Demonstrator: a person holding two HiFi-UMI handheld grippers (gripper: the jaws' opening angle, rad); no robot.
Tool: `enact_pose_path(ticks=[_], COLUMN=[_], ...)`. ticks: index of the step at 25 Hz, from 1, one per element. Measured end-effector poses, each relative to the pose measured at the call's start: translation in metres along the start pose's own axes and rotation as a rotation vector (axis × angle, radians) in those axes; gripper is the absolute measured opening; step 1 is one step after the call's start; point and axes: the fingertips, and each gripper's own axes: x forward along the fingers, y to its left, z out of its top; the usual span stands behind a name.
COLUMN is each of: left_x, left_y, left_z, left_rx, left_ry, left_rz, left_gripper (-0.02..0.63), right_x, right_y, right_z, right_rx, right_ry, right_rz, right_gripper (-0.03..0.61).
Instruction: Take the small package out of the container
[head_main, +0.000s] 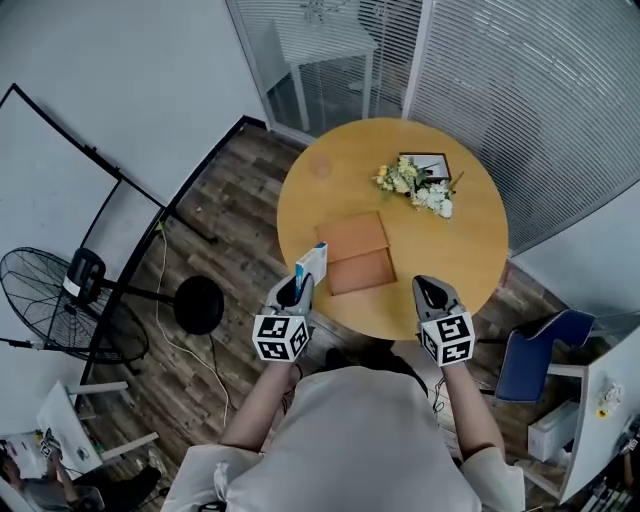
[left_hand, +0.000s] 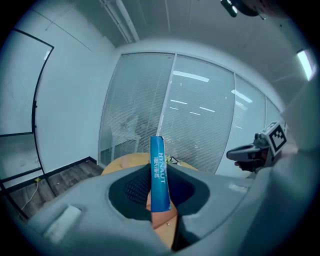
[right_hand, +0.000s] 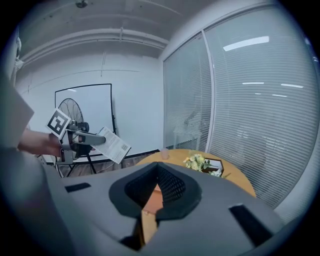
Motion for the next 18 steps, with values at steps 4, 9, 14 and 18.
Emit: enact_pose_path(ticks=[4,9,14,18], left_x=[-0.017,-0.032,-0.048,-0.06], left_y=[-0.002,-0.009,-0.026,-0.043], left_z=[0.015,0.035,0.05,0.061], left_rx=[0.029,0.053,0.06,0.065], left_ry=[-0.046,-0.095,-0.146,-0.191], left_rz=[-0.015,-0.018,0.001,0.03], left_gripper=[0.075,0.075,0.075,0.075], right_x=[-0.023,-0.05,-0.074,-0.086], right_y=[0.008,0.003,-0.009,-0.025], right_z=[0.013,0.026,0.032,0.033], right_rx=[-0.011,0.013,0.013,0.029], right_ry=[-0.033,-0.084,-0.129,-0.146], right_rz=[-0.037,-0.072,-0.071,-0.059], right_gripper=[0.003,0.003,0.003,0.003])
